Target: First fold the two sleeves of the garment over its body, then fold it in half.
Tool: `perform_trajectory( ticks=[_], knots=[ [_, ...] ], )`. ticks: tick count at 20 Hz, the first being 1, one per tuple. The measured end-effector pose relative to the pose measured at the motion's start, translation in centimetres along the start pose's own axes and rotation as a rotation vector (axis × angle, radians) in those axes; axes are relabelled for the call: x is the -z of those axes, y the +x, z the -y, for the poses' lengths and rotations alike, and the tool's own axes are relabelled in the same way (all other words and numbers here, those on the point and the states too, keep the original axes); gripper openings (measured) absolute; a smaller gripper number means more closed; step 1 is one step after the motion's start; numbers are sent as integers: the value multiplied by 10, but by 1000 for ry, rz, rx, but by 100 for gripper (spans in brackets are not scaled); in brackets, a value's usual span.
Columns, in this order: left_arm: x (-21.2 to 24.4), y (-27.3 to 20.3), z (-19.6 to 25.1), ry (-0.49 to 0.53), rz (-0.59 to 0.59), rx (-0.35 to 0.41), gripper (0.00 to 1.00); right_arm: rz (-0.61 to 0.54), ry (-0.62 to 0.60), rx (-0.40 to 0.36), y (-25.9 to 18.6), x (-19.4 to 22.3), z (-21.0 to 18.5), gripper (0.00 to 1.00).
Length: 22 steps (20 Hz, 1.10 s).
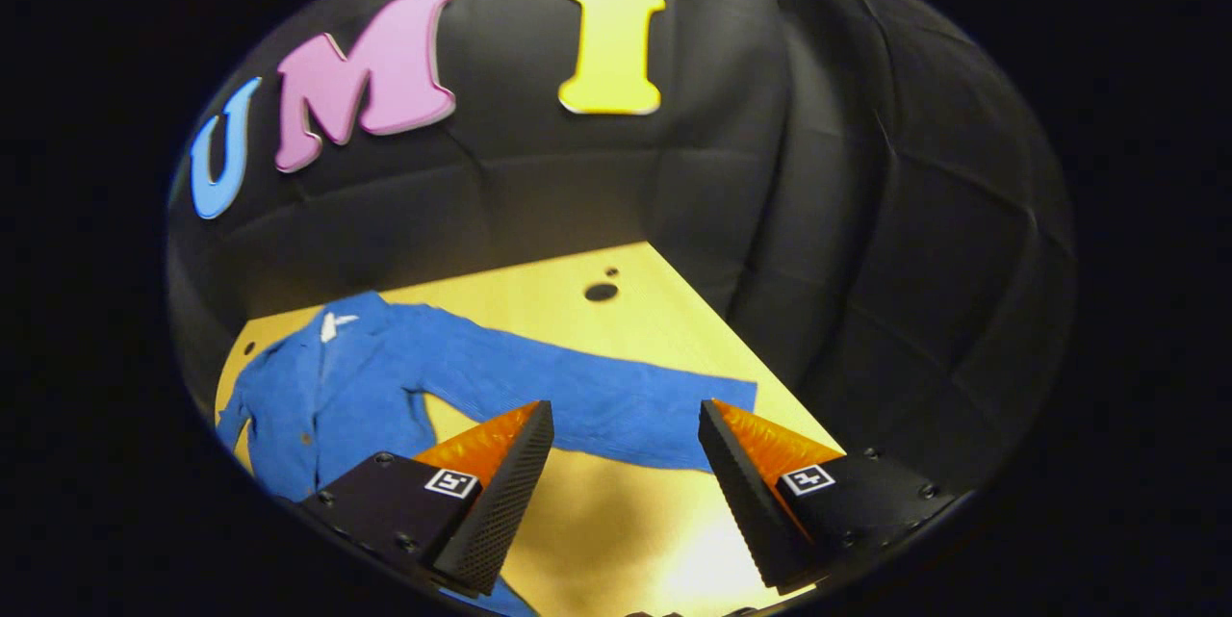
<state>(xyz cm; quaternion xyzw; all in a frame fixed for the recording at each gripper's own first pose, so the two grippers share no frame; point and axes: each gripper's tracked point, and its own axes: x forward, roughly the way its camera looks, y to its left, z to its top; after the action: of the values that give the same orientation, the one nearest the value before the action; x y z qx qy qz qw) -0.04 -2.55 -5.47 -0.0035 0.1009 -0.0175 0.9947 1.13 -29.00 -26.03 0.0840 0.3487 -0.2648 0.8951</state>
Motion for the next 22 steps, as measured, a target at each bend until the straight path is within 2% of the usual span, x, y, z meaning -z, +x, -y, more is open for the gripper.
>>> perform_trajectory(
  ticks=[1, 3, 6, 10, 13, 15, 18, 22],
  knots=[
    [2, 4, 4, -1, -6, 14, 82, -44, 53, -6, 9, 9, 4, 98],
    [4, 11, 13, 4, -21, 35, 82, -105, 133, 29, 26, 22, 19, 99],
    [9, 20, 25, 6, -41, 65, 82, -180, 146, 108, 51, 42, 48, 99],
    [11, 25, 33, -74, -61, 83, 82, -219, 140, 190, 70, 55, 70, 99],
    [17, 25, 31, -102, -84, 70, 82, -305, 162, 205, 80, 75, 74, 99],
    [22, 27, 30, -110, -113, 66, 82, -276, 163, 209, 85, 68, 75, 100],
    [28, 28, 30, -137, -140, 69, 82, -292, 149, 203, 80, 73, 71, 100],
    [27, 25, 35, -118, -135, 73, 82, -289, 176, 171, 91, 69, 58, 36]
  ],
)
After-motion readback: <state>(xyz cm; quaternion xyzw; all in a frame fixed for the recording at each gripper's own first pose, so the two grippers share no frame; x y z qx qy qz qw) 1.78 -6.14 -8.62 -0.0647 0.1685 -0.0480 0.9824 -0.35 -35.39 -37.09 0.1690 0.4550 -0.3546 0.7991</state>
